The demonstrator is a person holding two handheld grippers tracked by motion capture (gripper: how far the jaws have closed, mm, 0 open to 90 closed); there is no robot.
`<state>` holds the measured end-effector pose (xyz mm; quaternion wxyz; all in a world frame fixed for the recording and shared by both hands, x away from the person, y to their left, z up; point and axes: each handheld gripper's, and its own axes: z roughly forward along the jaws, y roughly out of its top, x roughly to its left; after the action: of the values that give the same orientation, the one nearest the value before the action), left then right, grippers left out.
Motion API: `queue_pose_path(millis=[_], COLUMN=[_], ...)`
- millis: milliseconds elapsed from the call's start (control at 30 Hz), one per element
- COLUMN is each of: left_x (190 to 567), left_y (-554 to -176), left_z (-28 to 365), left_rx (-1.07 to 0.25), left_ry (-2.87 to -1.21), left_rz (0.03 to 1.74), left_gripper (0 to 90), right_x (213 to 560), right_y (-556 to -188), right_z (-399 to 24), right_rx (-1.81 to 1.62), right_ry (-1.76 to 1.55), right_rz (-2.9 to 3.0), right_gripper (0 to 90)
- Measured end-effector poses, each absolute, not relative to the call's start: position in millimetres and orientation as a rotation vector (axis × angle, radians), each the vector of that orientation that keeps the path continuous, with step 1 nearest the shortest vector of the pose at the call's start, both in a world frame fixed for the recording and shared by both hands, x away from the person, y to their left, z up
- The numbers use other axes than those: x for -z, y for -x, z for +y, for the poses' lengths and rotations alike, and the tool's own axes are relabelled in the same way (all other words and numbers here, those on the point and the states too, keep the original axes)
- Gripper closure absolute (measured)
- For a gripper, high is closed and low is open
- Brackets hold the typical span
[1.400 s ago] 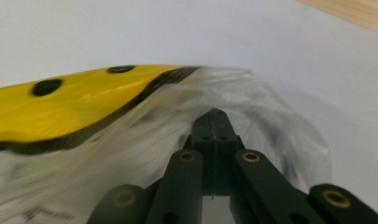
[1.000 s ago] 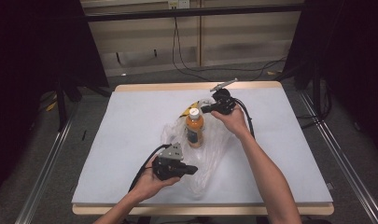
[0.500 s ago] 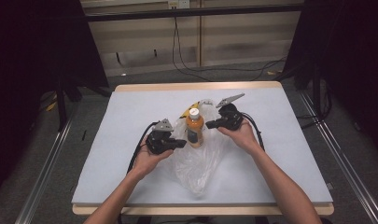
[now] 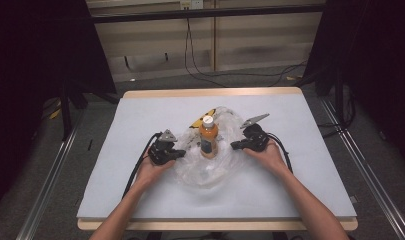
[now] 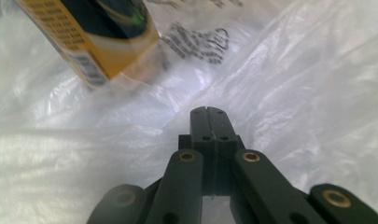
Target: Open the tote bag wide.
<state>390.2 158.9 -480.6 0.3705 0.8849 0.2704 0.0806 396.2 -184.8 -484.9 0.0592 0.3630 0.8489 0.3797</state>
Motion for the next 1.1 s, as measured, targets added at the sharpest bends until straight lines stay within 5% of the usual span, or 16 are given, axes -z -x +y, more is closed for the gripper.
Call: queue_pose_path(millis=[467,933,1033,1100], left_x=[480,447,446,441], left_y=[-394,-371,-369,-365], left_z=[179,184,190,193], left_rx=[-0.147,-0.174,-0.191,-0.248], left_ry=[-2.174,-1.997,-1.948,-1.938], left_rz=[0.724,0.624,0.66,0.638], left_gripper=[90.0,89.7,74.6,75.6], right_x=[485,447,440,436], right_y=[-390,-371,-363,-357], right_z=[-201,-215,-221,-225], right_rx=[-1.206,-1.471,-1.487,-1.501], right_ry=[-1.134,-1.071,-1.078,-1.08], right_rz=[2.507,2.336,2.292,2.252], right_gripper=[90.0,90.0,89.9,76.1])
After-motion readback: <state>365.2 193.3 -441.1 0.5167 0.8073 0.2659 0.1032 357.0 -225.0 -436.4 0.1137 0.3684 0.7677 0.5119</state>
